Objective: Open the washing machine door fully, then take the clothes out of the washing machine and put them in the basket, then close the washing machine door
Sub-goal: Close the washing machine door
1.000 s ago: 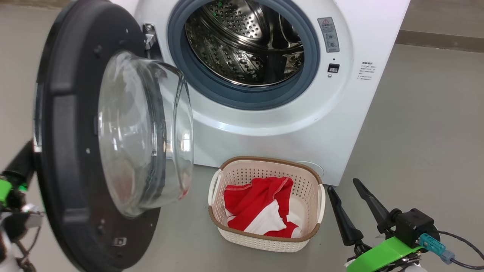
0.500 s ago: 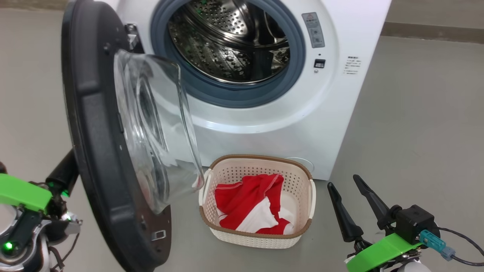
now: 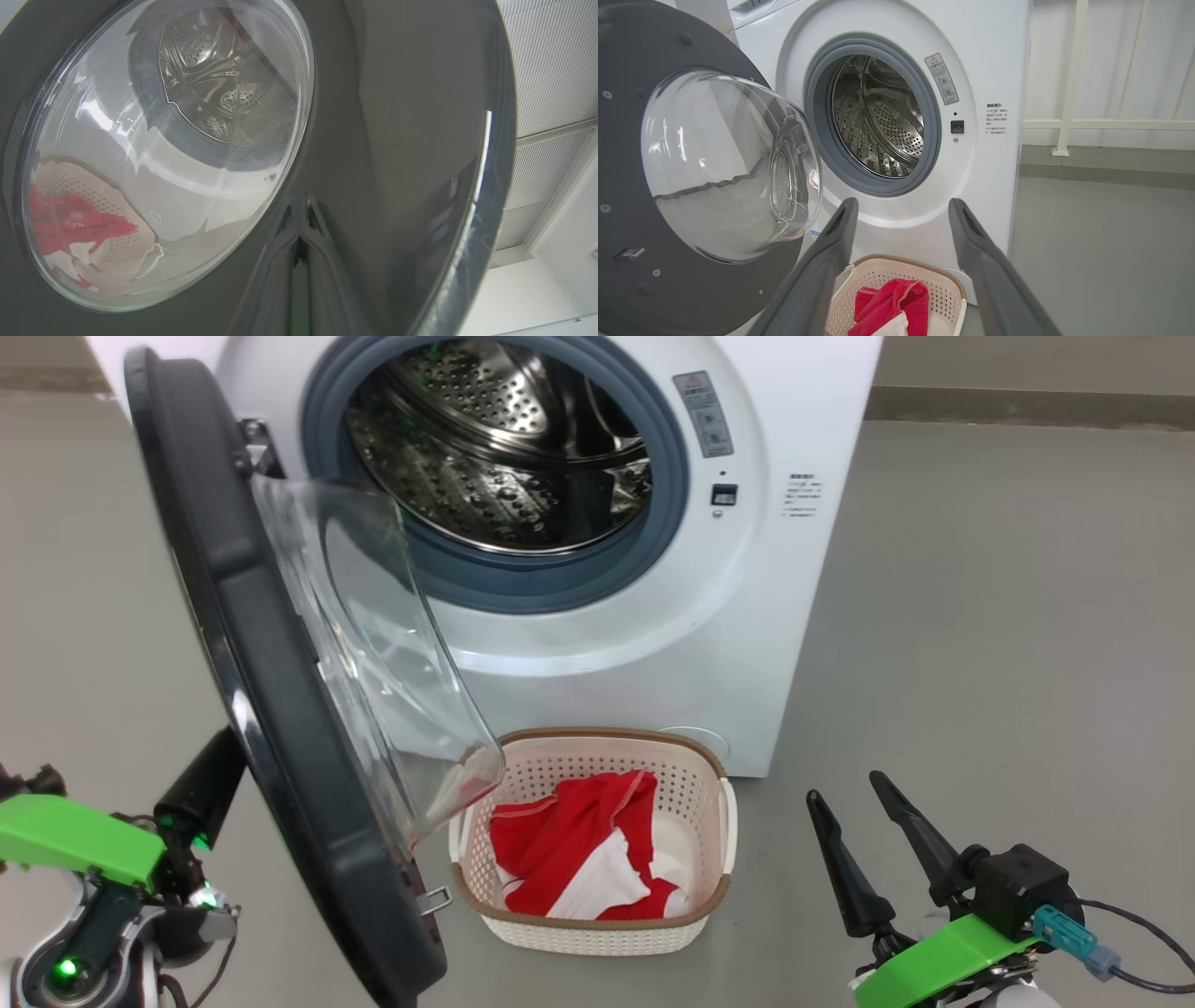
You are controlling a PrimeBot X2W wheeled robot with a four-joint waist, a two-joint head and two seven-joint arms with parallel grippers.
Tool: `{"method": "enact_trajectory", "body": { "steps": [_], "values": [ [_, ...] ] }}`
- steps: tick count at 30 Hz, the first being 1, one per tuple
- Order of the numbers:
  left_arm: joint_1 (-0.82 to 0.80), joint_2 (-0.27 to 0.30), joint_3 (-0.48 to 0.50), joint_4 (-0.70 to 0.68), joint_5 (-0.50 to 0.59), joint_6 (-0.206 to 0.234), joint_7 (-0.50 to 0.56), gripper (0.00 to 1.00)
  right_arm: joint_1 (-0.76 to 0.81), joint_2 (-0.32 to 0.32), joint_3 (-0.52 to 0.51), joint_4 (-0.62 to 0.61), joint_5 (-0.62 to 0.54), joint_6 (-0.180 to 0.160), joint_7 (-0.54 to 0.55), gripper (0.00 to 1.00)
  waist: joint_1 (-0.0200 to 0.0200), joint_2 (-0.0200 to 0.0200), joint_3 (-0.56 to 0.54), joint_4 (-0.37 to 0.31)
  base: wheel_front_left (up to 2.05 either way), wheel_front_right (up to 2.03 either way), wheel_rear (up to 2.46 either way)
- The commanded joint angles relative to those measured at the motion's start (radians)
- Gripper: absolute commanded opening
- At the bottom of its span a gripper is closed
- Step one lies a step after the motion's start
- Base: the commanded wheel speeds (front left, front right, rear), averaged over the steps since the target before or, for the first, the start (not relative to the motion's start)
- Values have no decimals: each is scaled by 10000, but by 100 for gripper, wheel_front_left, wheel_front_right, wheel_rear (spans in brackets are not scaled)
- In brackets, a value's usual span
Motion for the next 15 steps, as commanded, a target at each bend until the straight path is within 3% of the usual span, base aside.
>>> {"method": "enact_trajectory", "body": {
  "steps": [1, 15],
  "values": [
    [-113, 149, 94, -291, -136, -157, 8, 0, -336, -41, 277, -205, 46, 63, -65, 100, 0, 0, -11, -124, 0, 0, 0],
    [110, 149, -255, -55, -542, -438, -362, 0, -345, -99, 345, -159, 81, 63, -65, 100, 0, 0, -54, -689, 0, 0, 0]
  ]
}}
